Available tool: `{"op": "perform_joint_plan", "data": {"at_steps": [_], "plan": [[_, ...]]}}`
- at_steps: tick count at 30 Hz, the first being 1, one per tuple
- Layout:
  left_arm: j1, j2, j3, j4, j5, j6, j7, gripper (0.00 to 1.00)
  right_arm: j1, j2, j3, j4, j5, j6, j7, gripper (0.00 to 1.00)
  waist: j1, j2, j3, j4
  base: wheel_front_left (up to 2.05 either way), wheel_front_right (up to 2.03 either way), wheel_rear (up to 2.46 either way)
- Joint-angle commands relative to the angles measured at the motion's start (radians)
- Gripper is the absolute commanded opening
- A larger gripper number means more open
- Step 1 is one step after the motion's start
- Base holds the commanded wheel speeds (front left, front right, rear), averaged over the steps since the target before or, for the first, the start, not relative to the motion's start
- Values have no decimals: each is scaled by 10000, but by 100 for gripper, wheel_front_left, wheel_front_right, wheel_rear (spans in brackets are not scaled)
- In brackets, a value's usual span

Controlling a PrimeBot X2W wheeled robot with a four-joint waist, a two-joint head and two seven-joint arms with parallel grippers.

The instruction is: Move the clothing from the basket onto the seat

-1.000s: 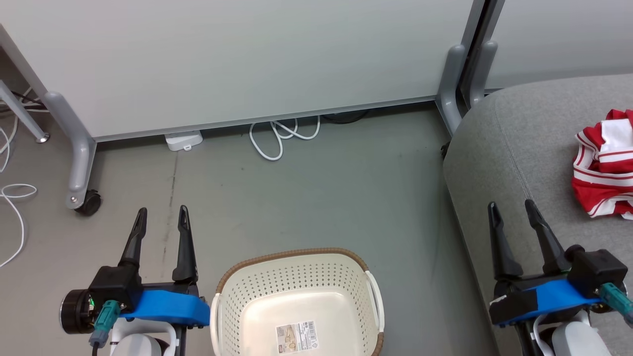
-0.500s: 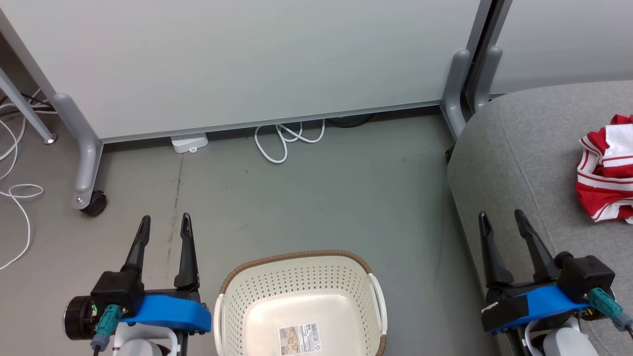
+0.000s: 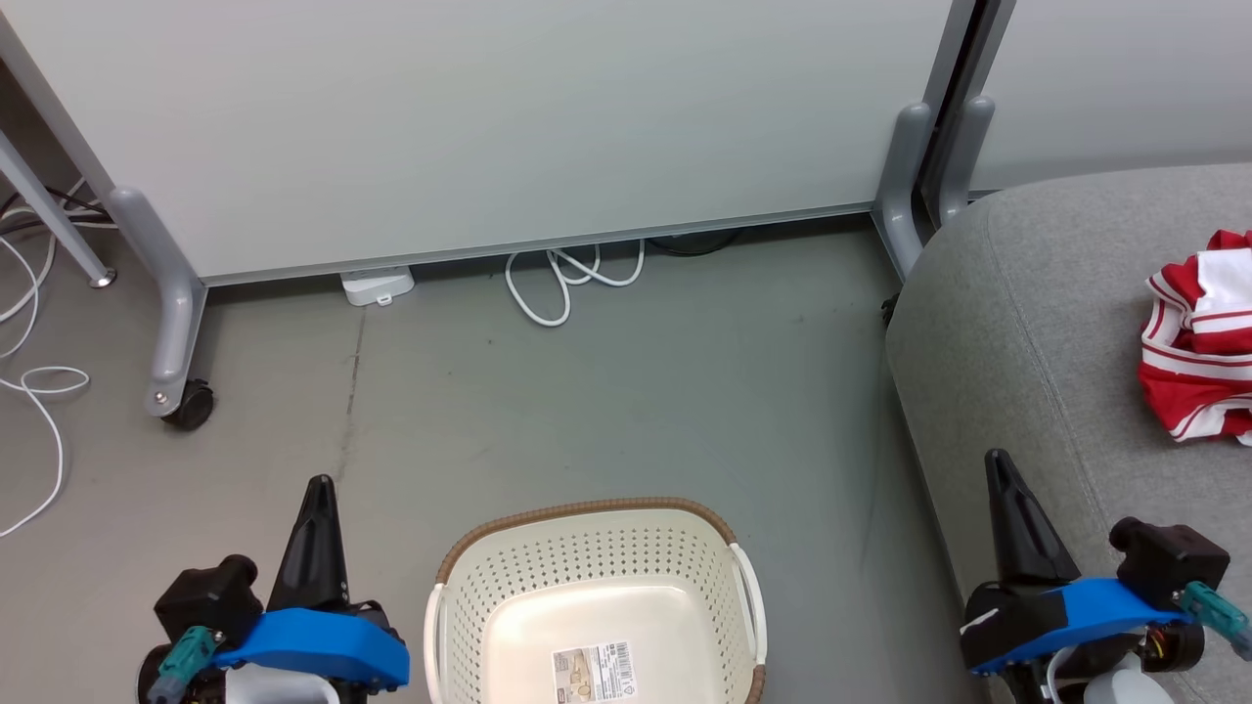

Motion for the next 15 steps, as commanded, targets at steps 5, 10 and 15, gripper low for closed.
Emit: {"op": "perform_joint_plan", "data": {"at_steps": [5,10,15], "plan": [[-248,15,148,-256,-1162,-70,243,0,-108,4,-120,-227,1125,0,271,0,0,0,-33,5,0,0,0],[-252,16,209,-346,-2037,-69,447,0,-101,14,-180,-268,1966,0,491,0,0,0,-64,11,0,0,0],[-258,16,278,-429,-2864,-64,649,0,-98,23,-238,-303,2757,0,698,0,0,0,-95,16,0,0,0]]}}
